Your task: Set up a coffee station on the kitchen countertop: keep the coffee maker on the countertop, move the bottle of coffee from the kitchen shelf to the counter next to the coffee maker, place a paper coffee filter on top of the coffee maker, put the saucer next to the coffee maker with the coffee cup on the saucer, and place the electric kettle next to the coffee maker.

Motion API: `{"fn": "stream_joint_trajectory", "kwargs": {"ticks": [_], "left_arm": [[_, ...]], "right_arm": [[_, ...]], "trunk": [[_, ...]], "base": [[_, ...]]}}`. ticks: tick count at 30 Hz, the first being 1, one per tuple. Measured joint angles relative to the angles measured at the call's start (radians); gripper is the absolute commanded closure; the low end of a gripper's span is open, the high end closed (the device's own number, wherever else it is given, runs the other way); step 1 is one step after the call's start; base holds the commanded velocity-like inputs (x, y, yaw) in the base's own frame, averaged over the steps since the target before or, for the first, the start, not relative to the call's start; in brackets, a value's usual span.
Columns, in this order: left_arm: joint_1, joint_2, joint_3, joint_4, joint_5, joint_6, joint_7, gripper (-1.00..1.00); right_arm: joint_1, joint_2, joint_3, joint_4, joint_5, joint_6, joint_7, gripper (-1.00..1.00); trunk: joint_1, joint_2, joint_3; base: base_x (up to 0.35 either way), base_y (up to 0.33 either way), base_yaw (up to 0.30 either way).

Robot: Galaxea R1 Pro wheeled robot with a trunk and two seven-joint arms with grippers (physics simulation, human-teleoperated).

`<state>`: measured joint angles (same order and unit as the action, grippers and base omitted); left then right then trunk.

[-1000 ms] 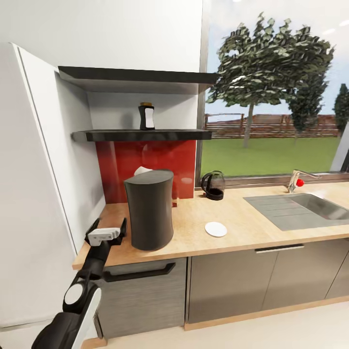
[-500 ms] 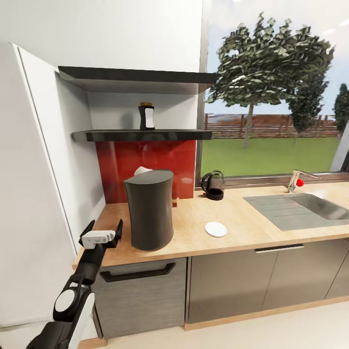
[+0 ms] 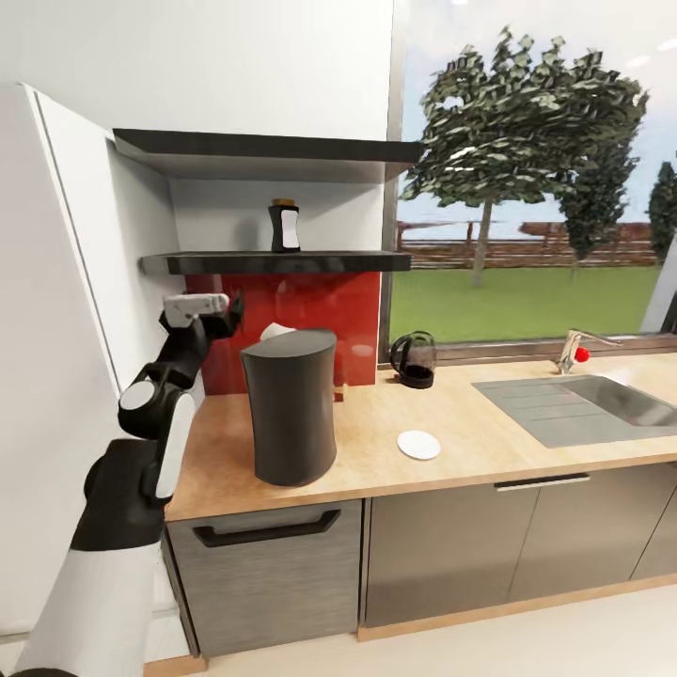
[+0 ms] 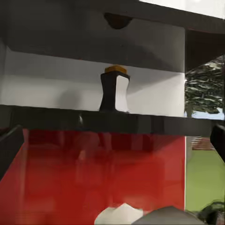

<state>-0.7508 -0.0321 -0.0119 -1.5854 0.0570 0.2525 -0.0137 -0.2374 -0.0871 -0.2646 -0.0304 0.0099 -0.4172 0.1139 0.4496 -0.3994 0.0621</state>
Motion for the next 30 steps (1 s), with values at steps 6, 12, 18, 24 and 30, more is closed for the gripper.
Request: {"fn": "stream_joint_trajectory", "kwargs": {"ticks": [6, 12, 18, 24, 30], "left_arm": [[-0.083, -0.002, -0.048, 0.001, -0.001, 0.008, 0.000, -1.00], [-0.191, -0.077, -0.074, 0.054, -0.114, 0.066, 0.001, -1.00], [-0.357, -0.136, -0.032, 0.245, -0.163, 0.087, 0.001, -1.00], [-0.544, -0.142, 0.079, 0.439, -0.243, 0.089, 0.001, -1.00], [-0.723, -0.141, 0.171, 0.644, -0.284, 0.085, 0.000, -1.00]], "right_arm": [[0.000, 0.000, 0.000, 0.000, 0.000, 0.000, 0.000, -1.00], [0.001, 0.000, 0.000, 0.000, 0.000, 0.000, 0.000, -1.00], [0.004, 0.000, 0.000, 0.000, 0.000, 0.000, 0.000, -1.00], [0.005, 0.000, 0.000, 0.000, 0.000, 0.000, 0.000, -1.00], [0.005, 0.000, 0.000, 0.000, 0.000, 0.000, -0.001, -1.00]], "trunk": [[0.000, 0.000, 0.000], [0.000, 0.000, 0.000], [0.000, 0.000, 0.000], [0.000, 0.000, 0.000], [0.000, 0.000, 0.000]], "base": [[0.000, 0.000, 0.000], [0.000, 0.000, 0.000], [0.000, 0.000, 0.000], [0.000, 0.000, 0.000], [0.000, 0.000, 0.000]]}}
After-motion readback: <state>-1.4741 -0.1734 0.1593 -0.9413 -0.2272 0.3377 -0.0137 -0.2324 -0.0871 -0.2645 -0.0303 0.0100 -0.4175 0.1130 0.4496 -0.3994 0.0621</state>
